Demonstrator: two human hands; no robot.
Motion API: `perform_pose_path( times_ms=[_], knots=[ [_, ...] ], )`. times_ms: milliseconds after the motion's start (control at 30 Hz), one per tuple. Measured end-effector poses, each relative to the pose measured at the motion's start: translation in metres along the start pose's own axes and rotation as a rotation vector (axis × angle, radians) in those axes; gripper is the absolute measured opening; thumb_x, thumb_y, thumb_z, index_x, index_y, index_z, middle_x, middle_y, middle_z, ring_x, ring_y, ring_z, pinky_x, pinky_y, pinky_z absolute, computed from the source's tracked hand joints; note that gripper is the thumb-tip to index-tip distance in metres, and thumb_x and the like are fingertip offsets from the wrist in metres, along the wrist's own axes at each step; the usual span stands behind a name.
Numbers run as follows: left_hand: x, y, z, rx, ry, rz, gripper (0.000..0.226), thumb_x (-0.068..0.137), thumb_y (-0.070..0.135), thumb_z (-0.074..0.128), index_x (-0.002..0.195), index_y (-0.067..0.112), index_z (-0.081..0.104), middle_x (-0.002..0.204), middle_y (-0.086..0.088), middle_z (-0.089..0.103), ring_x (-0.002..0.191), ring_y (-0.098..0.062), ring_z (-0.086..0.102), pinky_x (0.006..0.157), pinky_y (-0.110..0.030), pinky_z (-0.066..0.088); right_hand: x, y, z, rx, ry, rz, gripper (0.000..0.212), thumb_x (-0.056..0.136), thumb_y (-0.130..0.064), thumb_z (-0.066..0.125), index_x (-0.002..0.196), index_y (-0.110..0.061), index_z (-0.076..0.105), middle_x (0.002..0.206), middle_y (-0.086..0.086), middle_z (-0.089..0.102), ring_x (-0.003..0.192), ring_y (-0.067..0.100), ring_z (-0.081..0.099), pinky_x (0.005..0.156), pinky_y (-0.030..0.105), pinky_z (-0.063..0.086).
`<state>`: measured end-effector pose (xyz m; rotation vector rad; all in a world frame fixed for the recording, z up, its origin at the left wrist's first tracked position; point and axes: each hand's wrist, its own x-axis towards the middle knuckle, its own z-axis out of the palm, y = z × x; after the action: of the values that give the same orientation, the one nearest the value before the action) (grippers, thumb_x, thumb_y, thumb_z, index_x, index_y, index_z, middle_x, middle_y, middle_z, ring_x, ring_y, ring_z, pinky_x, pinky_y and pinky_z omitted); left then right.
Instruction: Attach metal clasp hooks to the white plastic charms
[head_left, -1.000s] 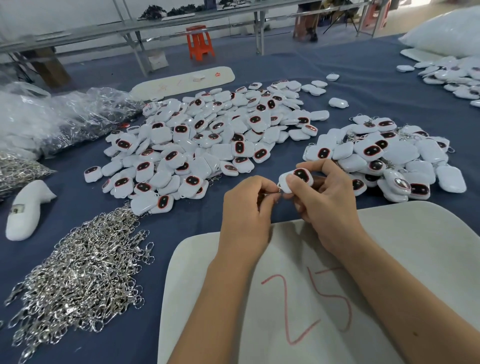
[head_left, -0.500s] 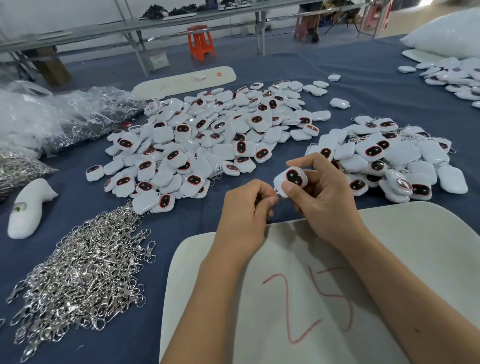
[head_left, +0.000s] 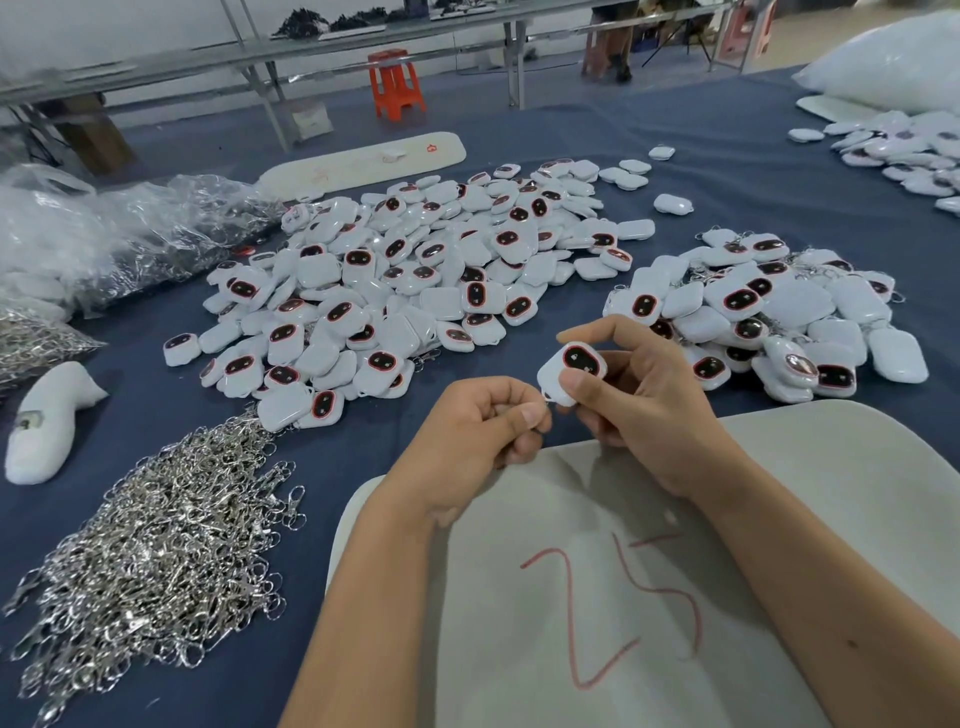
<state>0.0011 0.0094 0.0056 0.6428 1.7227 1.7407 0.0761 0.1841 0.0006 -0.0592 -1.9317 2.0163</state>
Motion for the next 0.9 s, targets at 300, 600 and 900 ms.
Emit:
perform_pose_path(
  times_ms=[300, 600, 900],
  knots=[
    [0.002, -0.004, 0.005, -0.134, 0.019, 0.013, 0.024, 0.1, -0.004, 0.056, 0.082, 0.006, 0.07, 0.077, -0.008, 0.066, 0.058, -0.009, 0.051, 0.058, -0.018, 0.046, 0.001, 0.002, -0.001, 0.042, 0.015, 0.033, 0.018, 0.098, -0.009, 0.07, 0.115, -0.013, 0.064, 0.064, 0.008, 0.062, 0.046, 0.014, 0.043, 0.04, 0.021, 0.031],
    [0.008, -0.006, 0.014, 0.177, 0.173, 0.166, 0.014, 0.095, -0.006, 0.062, 0.088, 0.004, 0.069, 0.08, -0.003, 0.077, 0.063, -0.011, 0.063, 0.064, -0.022, 0.054, 0.003, 0.006, 0.007, -0.009, 0.243, 0.119, 0.018, 0.085, -0.019, 0.073, 0.098, -0.019, 0.061, 0.065, 0.006, 0.065, 0.045, 0.01, 0.046, 0.042, 0.022, 0.034],
    [0.011, -0.005, 0.009, 0.099, 0.294, 0.211, 0.006, 0.087, 0.024, 0.07, 0.084, 0.027, 0.073, 0.111, 0.013, 0.073, 0.113, -0.012, 0.065, 0.097, -0.027, 0.045, 0.003, 0.003, 0.005, -0.366, 0.04, -0.121, 0.018, 0.097, -0.011, 0.068, 0.091, -0.024, 0.078, 0.085, -0.009, 0.074, 0.078, 0.01, 0.065, 0.074, 0.025, 0.052]
  ],
)
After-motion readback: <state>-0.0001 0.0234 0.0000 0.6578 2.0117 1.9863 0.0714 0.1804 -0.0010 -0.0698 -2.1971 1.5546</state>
